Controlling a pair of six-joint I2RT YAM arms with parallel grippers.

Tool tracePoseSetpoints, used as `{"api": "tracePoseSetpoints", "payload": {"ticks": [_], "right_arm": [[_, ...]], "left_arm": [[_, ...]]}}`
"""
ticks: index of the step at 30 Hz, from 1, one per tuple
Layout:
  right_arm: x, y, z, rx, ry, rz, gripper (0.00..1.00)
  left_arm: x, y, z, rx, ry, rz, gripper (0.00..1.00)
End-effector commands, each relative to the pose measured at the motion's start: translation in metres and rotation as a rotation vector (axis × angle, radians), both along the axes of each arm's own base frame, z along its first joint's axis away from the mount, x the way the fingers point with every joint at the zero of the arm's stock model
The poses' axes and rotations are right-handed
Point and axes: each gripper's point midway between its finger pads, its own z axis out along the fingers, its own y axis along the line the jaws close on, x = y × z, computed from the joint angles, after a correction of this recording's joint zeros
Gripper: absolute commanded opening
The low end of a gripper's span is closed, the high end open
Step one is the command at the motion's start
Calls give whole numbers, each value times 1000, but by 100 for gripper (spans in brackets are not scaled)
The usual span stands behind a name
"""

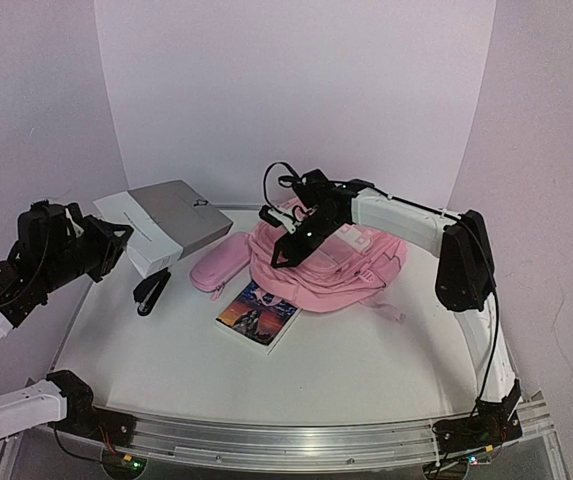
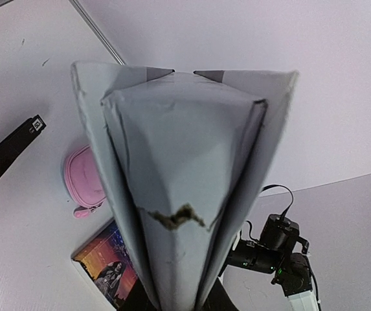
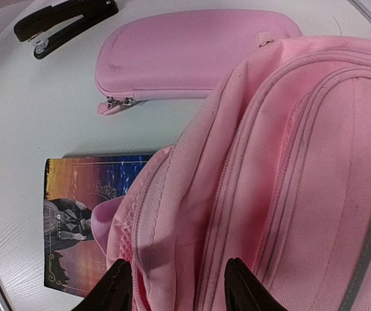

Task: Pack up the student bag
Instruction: Place the book in the student bag.

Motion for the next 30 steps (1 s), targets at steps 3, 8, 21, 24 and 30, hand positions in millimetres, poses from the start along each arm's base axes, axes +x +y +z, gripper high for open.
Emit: {"api": "tracePoseSetpoints", "payload": {"ticks": [3,8,21,24,30], "right_arm": [[9,9,-7,-5,-26,-5,39],[16,7,5,-4,-55,-35,8],[54,-25,182,366,-144,-183,0],[69,-45,206,438,-133,-233,0],[76,-63,244,579,-102,-235,0]], "left_arm": [[2,4,17,-37,-62,29,0],[4,-1,11,-31,-40,3,0],[-4,-43,-1,-110,-19,-222,0],[-5,-58,-5,-141,-15,-297,0],[12,-97,3,-213,-67,-461,0]]}}
